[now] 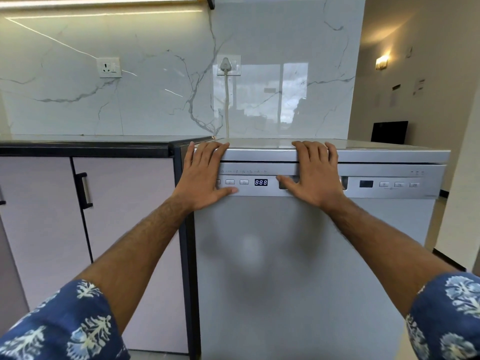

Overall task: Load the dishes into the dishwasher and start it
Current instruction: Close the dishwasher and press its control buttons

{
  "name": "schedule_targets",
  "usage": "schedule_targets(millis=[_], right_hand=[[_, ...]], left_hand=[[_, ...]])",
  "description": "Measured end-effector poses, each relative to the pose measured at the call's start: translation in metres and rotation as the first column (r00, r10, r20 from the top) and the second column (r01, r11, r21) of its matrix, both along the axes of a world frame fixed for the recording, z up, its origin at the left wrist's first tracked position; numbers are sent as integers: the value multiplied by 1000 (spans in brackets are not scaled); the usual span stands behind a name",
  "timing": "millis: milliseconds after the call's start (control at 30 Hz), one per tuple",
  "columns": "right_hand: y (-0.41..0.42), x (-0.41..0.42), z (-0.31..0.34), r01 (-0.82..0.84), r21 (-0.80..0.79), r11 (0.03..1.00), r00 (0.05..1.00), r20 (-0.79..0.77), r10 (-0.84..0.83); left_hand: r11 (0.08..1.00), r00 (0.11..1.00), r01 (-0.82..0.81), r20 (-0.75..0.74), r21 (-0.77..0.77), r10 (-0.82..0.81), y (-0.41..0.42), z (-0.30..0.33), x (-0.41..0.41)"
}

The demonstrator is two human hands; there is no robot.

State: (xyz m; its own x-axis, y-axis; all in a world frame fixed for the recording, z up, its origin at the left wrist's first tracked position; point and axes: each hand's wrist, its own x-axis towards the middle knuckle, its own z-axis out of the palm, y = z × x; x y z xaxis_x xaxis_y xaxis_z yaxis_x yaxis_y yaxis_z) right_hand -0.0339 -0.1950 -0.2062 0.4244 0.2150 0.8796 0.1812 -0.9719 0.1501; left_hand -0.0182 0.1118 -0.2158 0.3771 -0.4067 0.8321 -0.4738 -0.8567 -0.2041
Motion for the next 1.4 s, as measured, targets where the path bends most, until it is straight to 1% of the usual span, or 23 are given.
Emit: schedule_targets(millis=[167, 367, 967, 1100, 1167, 1400], right_hand=[[-7, 0, 0, -10, -64, 998, 1000, -17, 9], [-7, 0, 1, -10, -55, 998, 1000, -22, 9], [-8, 3, -1, -43, -36, 998, 999, -12, 43], [-11, 6, -2, -62, -44, 997, 998, -19, 61], [-13, 7, -2, -75, -49, 996, 997, -27, 74], [-14, 8, -3, -113, -50, 992, 994, -14, 112]], left_hand=[[1000, 1000, -11, 6, -23, 11, -2, -1, 0], [998, 1000, -18, -2, -55, 18, -5, -2, -2], [1000, 1000, -24, 5, -4, 24, 4, -4, 4], [998, 1000, -3, -23, 60, 5, 16, 0, 5], [996, 1000, 6, -10, 93, -5, 24, 1, 8], [997, 999, 42, -5, 64, -42, 28, -2, 13]])
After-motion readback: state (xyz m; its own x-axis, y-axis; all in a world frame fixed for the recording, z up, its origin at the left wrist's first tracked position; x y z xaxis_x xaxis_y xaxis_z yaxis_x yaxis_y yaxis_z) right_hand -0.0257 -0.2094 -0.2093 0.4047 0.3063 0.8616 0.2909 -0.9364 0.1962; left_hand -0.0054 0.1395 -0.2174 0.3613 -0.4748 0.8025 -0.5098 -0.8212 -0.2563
